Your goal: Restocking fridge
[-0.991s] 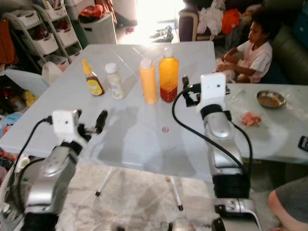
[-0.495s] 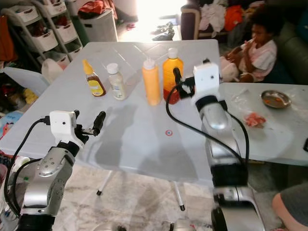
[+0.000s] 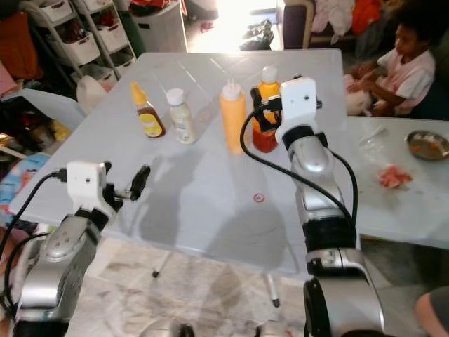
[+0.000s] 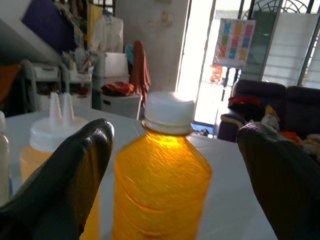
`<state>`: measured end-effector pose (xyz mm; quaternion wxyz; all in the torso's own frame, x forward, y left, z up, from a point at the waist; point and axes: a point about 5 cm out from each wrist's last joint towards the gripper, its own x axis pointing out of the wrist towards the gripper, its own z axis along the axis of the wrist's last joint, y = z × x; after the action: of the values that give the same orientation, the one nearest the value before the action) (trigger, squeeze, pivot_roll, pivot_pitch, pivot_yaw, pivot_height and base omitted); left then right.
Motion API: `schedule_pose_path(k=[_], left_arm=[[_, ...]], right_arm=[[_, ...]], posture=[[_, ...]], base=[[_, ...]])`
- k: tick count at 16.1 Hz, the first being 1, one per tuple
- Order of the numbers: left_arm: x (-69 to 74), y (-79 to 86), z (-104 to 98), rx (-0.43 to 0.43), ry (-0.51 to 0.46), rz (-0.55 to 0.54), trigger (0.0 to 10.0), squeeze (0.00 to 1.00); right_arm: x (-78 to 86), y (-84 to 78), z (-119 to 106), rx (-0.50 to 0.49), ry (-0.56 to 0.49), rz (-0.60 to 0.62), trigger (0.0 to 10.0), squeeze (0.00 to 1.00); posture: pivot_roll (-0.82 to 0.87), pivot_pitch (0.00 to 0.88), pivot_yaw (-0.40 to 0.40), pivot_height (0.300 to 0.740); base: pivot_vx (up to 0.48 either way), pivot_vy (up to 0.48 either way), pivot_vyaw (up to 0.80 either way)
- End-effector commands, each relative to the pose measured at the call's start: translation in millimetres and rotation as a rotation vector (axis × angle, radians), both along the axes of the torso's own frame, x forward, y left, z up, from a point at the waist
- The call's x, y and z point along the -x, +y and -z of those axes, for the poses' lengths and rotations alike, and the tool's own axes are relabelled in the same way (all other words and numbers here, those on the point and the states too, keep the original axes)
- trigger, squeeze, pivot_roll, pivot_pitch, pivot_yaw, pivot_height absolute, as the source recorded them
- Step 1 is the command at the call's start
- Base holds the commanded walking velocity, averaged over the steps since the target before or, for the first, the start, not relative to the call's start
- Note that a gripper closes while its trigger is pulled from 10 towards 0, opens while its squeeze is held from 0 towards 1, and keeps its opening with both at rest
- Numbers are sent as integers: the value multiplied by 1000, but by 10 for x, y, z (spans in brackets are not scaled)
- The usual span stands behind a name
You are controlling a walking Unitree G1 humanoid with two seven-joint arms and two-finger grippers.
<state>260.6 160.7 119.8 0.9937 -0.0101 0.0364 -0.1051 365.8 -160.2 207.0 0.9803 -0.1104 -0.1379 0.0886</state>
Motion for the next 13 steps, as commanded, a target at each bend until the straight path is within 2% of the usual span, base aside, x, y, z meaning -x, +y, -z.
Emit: schedule_pose_path(k=[1,5,9,13], left_arm=[[14,6,-48,-12,-7,14,10000,0],[-12,2,-76,-13,-8,20,10000,0],[22,6,-78,-18,3,25,10000,0],[32,22,-86,-22,8,26,10000,0]], right_arm=[[-26,103,-73,5,-26,-35,10000,0],[-56,126,-118,13,-41,-41,10000,0],[-110,33,-162,18,-47,-8,10000,0],[-161,33,-190,20,-48,-4,10000,0]], posture=[[45,22,174,740],[48,26,175,740],[57,34,174,740],[66,41,177,740]], base=[[0,0,0],[0,0,0],[0,0,0],[0,0,0]])
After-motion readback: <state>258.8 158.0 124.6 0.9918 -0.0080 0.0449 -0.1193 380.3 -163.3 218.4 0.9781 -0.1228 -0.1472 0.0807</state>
